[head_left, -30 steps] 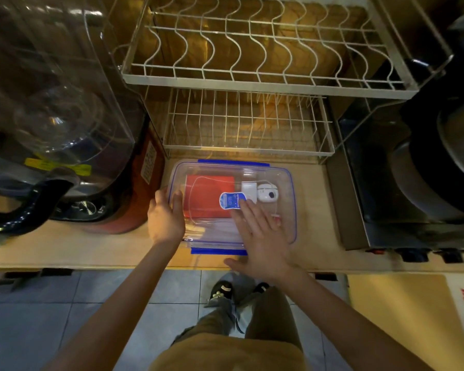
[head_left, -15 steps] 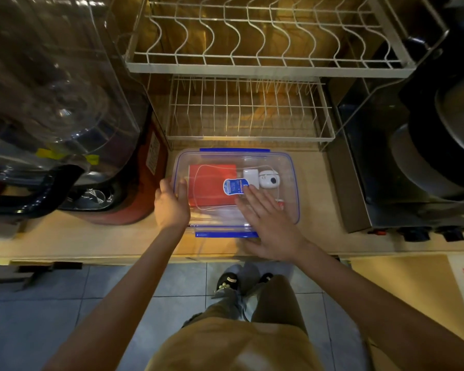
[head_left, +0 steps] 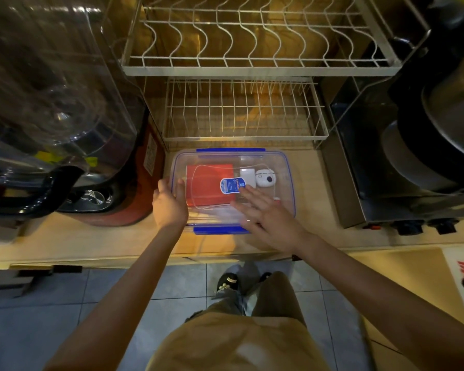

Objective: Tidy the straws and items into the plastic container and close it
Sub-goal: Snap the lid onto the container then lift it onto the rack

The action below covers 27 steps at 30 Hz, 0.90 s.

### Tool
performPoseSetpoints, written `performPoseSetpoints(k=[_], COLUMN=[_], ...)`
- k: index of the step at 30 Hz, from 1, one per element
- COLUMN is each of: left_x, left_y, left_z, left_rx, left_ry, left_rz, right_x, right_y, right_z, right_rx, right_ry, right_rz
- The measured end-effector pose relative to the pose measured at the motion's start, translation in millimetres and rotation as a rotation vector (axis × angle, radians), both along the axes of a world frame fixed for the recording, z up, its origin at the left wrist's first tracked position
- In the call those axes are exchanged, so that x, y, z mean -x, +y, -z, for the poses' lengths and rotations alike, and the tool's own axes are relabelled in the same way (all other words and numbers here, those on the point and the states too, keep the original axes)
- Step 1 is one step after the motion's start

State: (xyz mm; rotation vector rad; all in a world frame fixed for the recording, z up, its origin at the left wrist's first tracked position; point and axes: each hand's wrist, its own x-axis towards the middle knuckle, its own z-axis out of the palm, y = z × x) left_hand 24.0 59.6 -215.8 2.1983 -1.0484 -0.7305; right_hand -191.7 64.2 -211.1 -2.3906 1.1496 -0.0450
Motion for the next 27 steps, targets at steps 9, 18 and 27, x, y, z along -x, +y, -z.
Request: performPoseSetpoints(k=[9, 18, 27], left_x=[1.9, -2.5, -7.3], left_y=[-2.3, -8.7, -33.8], left_z=[-3.1, -15.6, -66.9], left_rx=[-0.032, -0.196, -0.591], left_ry=[-0.039, -0.04, 0.067], left_rz=[0.031, 0.139, 0.318], right_x=[2.6, 28.4, 30.6], right_y=[-31.6, -43.3, -49.3], right_z=[-4.7, -26.6, -62.9], right_rx=[-0.004, -0.776, -0.741], right_ry=[-0.225, -0.645, -0.392], right_rz=[0.874, 1.178, 1.074])
